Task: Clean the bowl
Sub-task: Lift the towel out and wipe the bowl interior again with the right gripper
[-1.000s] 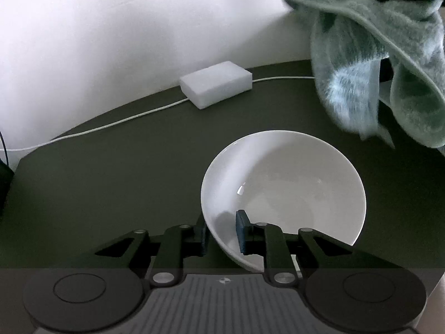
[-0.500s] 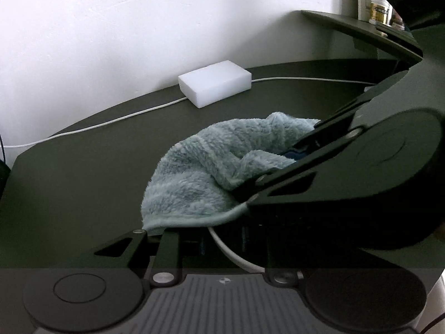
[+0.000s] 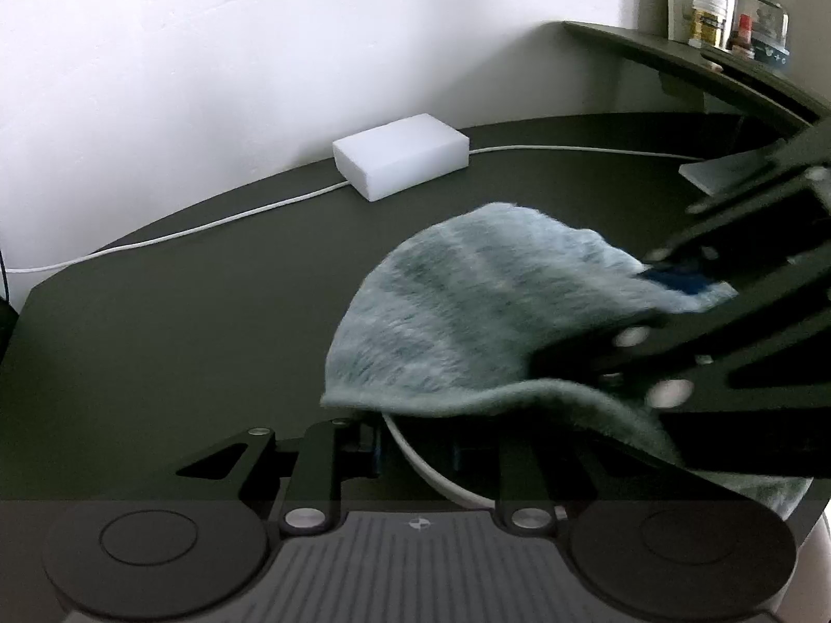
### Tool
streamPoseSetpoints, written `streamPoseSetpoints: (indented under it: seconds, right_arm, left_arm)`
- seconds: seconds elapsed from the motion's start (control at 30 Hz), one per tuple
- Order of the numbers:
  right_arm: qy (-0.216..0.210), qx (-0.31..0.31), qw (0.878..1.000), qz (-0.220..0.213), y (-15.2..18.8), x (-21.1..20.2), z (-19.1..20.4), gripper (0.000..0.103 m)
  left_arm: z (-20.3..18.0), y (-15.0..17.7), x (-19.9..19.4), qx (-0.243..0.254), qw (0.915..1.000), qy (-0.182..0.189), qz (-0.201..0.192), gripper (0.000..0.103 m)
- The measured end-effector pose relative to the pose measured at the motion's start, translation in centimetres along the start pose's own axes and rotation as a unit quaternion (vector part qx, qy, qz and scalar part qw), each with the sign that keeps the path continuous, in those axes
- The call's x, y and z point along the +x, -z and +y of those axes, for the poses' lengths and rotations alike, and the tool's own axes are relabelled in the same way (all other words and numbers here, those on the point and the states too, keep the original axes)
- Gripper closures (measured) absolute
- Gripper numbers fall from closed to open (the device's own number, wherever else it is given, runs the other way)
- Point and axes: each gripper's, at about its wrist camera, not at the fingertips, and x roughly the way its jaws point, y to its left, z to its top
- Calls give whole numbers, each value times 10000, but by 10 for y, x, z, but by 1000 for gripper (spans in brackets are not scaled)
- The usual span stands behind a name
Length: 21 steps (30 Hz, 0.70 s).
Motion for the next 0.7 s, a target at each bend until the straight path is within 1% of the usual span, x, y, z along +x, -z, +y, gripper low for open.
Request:
streamPoseSetpoints:
  seconds: [0.03,0.1,0.13,0.23,0.33,0.4,0.43,0.5,0.57,0.6,0.7]
  right_arm:
    - [-103,62,9999,19,-5,6,1,84]
    - [-94,82,9999,85,-14,18,2,85]
    - [79,77,9998,160,-19,29,2,85]
    - [390,78,9992,74,-19,35,1,85]
    - [850,110,9958,-317,-4,7,-4,87]
    - [866,301,9948,-434,6,-9,-15,85]
    - [832,422,9944,-491,9,-16,-19,85]
    - [634,627,9943,-577,16,-27,-29,85]
    - [276,909,9929,-717,22,-35,-38,85]
    - [216,964,9922,-761,25,-39,-39,85]
    - [104,1031,9913,-813,24,-38,-43,85]
  left_arm:
    - [1,0,0,11,10000,28,4,83]
    - [2,0,0,40,10000,73,31,83]
    - [1,-1,0,52,10000,54,48,83]
    - [1,-2,1,14,10000,15,65,83]
    - [1,-2,1,-22,10000,1,54,82]
    - [2,-2,0,-64,10000,27,59,82]
    - [2,-2,0,-85,9999,41,62,82]
    - [6,-3,-1,-136,9998,102,46,83]
    - [13,-7,-4,-199,9996,204,0,83]
    - [16,-8,-6,-230,9994,256,-24,83]
    - [15,-22,-2,32,9998,199,-40,81]
